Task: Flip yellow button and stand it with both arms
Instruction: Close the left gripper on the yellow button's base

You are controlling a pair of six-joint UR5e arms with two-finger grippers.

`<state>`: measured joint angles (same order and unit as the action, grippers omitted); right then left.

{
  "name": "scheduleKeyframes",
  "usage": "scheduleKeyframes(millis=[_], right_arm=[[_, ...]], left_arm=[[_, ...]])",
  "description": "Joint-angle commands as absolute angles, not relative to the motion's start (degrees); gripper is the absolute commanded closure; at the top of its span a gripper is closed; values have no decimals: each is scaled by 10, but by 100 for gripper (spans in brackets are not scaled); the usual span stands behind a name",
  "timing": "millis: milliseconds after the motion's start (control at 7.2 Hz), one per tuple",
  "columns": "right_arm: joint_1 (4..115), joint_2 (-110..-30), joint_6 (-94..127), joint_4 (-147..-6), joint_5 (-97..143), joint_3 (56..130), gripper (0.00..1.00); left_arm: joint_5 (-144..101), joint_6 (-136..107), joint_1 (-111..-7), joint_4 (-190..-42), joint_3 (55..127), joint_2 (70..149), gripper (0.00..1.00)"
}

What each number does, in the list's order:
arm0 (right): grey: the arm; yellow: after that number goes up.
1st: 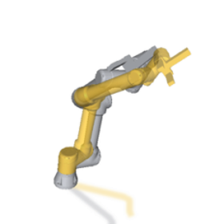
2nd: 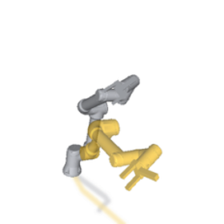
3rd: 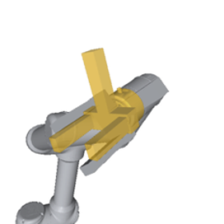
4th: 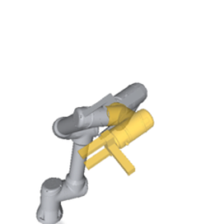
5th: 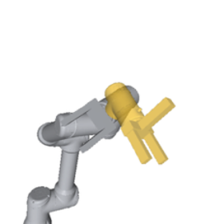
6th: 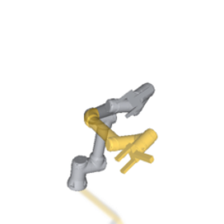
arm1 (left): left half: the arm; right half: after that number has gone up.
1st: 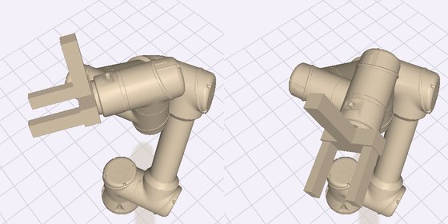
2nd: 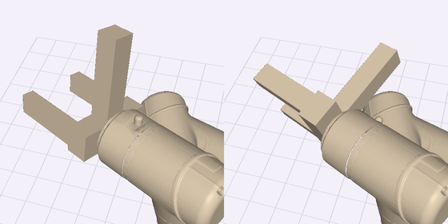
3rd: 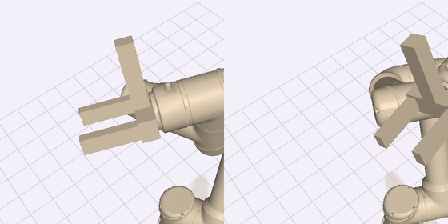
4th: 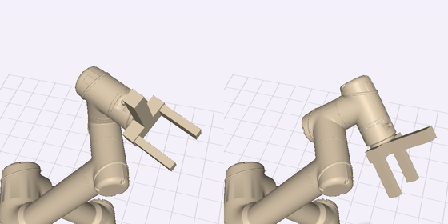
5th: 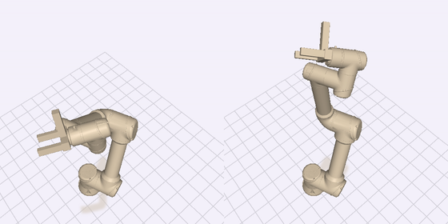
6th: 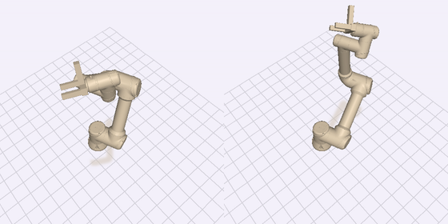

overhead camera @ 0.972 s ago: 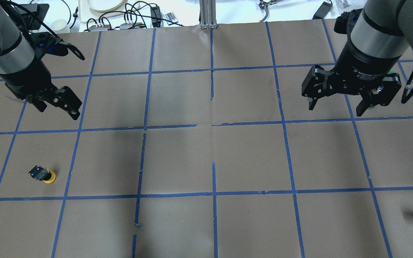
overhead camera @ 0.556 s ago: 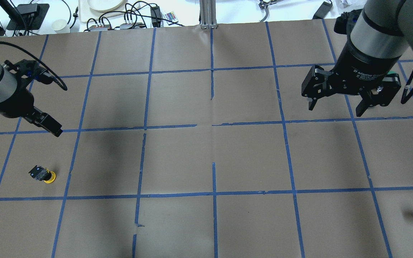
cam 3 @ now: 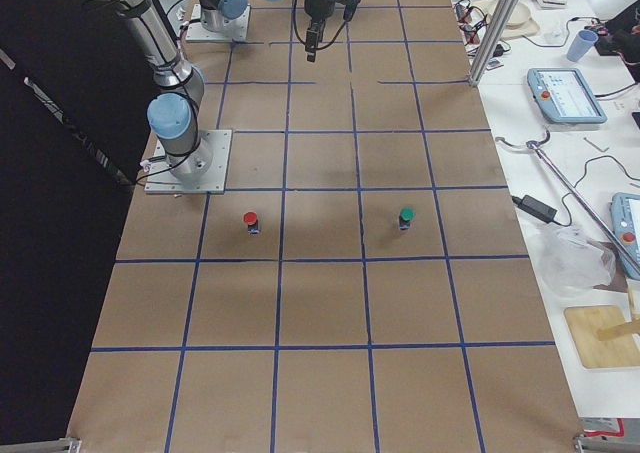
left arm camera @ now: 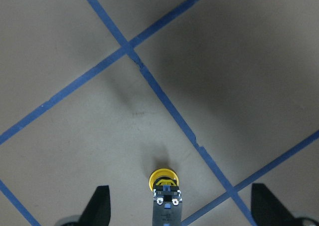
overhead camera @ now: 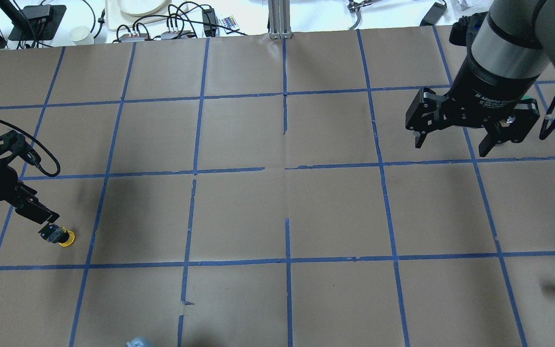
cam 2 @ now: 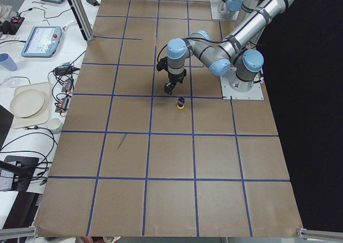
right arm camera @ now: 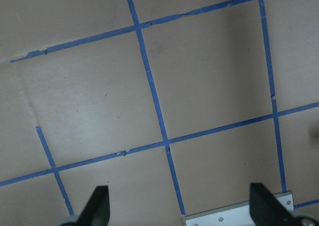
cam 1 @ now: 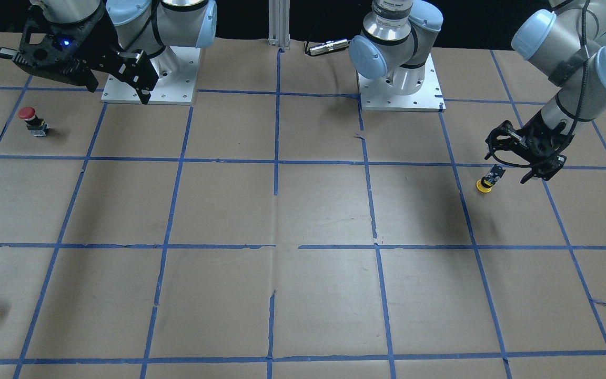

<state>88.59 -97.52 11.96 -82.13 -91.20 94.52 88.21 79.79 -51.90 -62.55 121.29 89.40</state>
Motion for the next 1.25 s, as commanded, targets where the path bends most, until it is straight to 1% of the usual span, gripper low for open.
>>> scheduleKeyframes(millis=[0, 139, 278, 417, 556, 833, 1111], right_arm=[[886, -976, 120, -820, -911, 945, 0], [886, -975, 120, -820, -911, 945, 0], [886, -975, 120, -821, -911, 945, 0], [886, -975, 119, -821, -911, 943, 0], [886, -975, 119, -821, -911, 943, 0], [886, -976, 105, -820, -908, 941, 0], [886, -978, 98, -817, -909, 940, 0]], left_arm=[[879, 889, -485, -524, 1249, 943, 0], [876, 912, -456, -518, 1254, 959, 0], [876, 923, -453, -519, 1266, 956, 0], [879, 918, -453, -515, 1299, 943, 0], [879, 918, -453, -504, 1311, 933, 0], [878, 918, -454, -503, 1311, 931, 1], [877, 912, -458, -503, 1307, 926, 12]])
